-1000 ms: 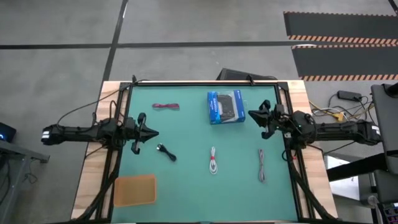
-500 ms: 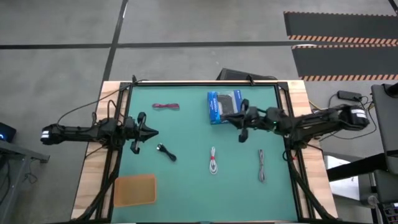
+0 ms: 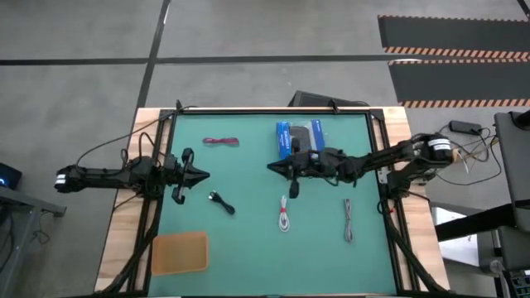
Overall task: Pick and place USB-C Cables
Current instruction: Put the black charger cable into the orange bin
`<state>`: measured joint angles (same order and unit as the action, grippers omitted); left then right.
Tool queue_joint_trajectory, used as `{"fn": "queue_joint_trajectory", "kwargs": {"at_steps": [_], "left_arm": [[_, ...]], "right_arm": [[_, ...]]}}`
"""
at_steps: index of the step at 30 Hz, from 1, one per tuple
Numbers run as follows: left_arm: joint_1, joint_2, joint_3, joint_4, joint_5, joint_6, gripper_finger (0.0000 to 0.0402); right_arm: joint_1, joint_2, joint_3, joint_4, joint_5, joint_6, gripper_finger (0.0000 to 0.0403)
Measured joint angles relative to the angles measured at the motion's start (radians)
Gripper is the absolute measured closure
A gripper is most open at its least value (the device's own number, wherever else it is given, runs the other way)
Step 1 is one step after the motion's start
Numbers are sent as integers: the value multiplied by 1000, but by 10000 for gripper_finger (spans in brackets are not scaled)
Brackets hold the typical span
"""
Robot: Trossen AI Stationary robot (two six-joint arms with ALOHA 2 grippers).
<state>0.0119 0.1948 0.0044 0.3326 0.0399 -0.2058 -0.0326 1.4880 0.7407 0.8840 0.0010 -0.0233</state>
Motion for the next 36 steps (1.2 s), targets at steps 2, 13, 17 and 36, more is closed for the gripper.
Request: {"fn": "queue_joint_trajectory", "kwargs": {"at_steps": [2,13,17,36], "left_arm": [[0,-4,0,1,0,0,402],[0,-16,0,0,0,-1,402],[0,-17,0,2,0,-1,402],[0,-23,0,59,1,-99,402]], "right_arm": [[0,32,42,-38,1,-14,394],[16,197,345,-472,2,-41,394],[35,263,468,-605,3,-48,394],[123,508,838,-827,104,-60,394]]}}
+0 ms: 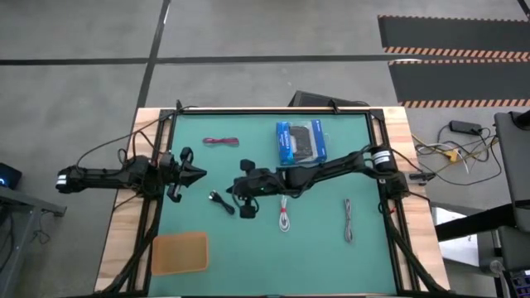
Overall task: Pick and place USB-C Cables
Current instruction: Put the black charger cable into the orange bin
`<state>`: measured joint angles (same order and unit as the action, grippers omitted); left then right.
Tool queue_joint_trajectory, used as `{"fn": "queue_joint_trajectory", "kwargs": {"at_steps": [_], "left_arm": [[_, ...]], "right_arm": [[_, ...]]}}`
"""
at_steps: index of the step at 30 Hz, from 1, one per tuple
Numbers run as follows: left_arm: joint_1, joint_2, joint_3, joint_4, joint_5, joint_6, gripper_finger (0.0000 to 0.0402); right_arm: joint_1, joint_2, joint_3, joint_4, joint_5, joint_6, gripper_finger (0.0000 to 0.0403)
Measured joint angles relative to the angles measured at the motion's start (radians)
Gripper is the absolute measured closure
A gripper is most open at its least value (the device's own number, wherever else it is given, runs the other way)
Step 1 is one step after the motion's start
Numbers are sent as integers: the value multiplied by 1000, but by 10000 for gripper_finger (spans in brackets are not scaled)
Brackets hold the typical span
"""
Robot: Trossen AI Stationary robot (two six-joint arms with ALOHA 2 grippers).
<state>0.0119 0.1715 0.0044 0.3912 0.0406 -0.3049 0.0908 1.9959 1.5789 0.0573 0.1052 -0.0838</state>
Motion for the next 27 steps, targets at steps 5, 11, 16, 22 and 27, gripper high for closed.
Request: {"fn": "queue_joint_trajectory", "kwargs": {"at_steps": [5,11,16,22,27], "left_arm": [[0,1,0,-2,0,-29,402],[0,1,0,-7,0,-24,402],[0,2,0,-6,-3,-22,402],[0,4,0,-6,-10,-21,402],[0,2,0,-6,-14,-21,402]], "right_arm": [[-1,38,102,-115,2,30,394],[4,79,198,-182,11,22,394],[3,127,237,-210,11,13,394],[3,201,265,-210,10,20,394],[3,253,282,-212,9,87,394]]}}
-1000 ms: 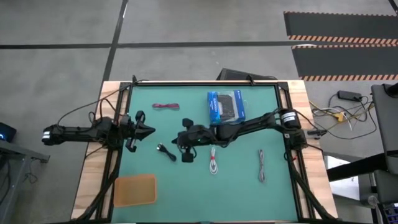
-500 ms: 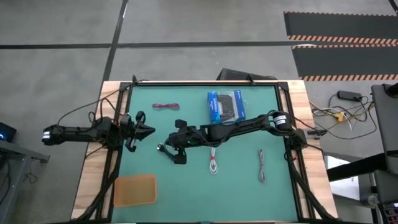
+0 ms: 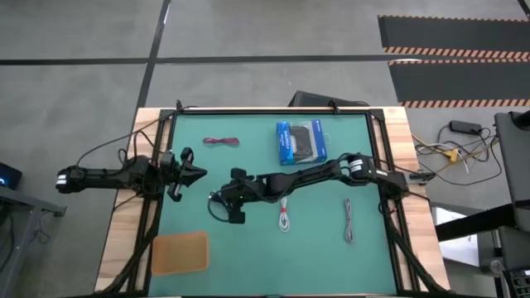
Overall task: Pick and place USB-C Cables
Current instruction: Put the black charger cable into the orange bin
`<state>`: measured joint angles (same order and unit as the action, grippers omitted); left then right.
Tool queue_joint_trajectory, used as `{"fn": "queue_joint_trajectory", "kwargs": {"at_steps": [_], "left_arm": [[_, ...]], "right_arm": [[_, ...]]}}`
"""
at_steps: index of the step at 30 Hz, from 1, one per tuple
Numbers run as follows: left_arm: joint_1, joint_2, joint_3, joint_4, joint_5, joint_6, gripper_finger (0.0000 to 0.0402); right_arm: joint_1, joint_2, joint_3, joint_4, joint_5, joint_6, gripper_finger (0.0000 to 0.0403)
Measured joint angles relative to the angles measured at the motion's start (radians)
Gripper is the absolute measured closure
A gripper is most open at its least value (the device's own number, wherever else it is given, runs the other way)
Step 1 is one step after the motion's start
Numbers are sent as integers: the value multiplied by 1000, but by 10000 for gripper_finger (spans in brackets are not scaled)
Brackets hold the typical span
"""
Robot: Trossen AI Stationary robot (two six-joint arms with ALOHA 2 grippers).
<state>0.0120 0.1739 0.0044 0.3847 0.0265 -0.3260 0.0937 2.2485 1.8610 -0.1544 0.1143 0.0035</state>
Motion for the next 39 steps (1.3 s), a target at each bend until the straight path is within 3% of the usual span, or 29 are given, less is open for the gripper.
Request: {"fn": "queue_joint_trajectory", "kwargs": {"at_steps": [10,22,27,39], "left_arm": [[0,-2,0,0,0,-6,402],[0,0,0,1,0,-8,402],[0,0,0,1,0,-8,402],[0,0,0,1,-1,-8,402]], "right_arm": [[0,8,2,6,0,36,380],[4,9,1,10,0,162,219],[18,14,0,11,2,170,175],[18,104,-1,14,43,256,159]]}}
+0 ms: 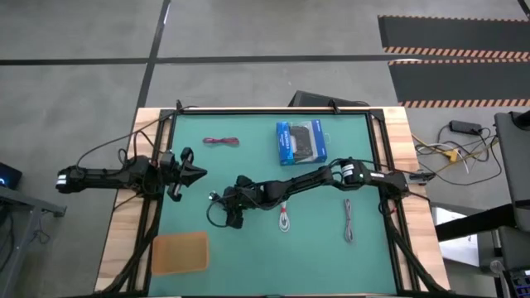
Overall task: Pick and place USB-C Cables
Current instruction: Put the black charger cable into the orange bin
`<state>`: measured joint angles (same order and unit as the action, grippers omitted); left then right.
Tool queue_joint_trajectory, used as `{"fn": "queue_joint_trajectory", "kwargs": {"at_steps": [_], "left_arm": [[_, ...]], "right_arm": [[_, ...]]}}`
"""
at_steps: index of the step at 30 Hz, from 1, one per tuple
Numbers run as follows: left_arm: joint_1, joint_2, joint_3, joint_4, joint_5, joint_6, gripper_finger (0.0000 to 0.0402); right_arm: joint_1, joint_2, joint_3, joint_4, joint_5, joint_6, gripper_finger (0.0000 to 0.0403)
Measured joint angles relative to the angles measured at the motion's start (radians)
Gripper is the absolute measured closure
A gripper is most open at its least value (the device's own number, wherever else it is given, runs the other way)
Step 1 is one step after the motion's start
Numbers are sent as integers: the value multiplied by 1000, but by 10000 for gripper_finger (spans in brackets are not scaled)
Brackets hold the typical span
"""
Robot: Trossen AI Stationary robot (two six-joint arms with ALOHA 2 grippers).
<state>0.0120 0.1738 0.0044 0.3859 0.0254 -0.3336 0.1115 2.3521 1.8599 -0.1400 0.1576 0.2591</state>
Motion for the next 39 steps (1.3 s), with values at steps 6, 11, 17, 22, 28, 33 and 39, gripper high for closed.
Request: {"fn": "queue_joint_trajectory", "kwargs": {"at_steps": [6,11,17,22,28,33,39], "left_arm": [[0,0,0,0,0,0,402],[0,0,0,0,0,0,402],[0,0,0,0,0,0,402],[0,0,0,0,-1,4,402],[0,0,0,0,-9,8,402],[0,0,0,0,-10,0,402],[0,1,0,-1,-10,0,402]], "right_arm": [[0,3,0,-9,1,21,186],[0,3,0,-12,1,18,245],[-3,12,1,-7,1,19,341],[-3,12,1,-3,2,-4,383],[-2,11,0,8,2,-21,382],[13,-21,-3,-24,-4,-64,382],[48,-116,-3,-133,-23,-158,383]]}}
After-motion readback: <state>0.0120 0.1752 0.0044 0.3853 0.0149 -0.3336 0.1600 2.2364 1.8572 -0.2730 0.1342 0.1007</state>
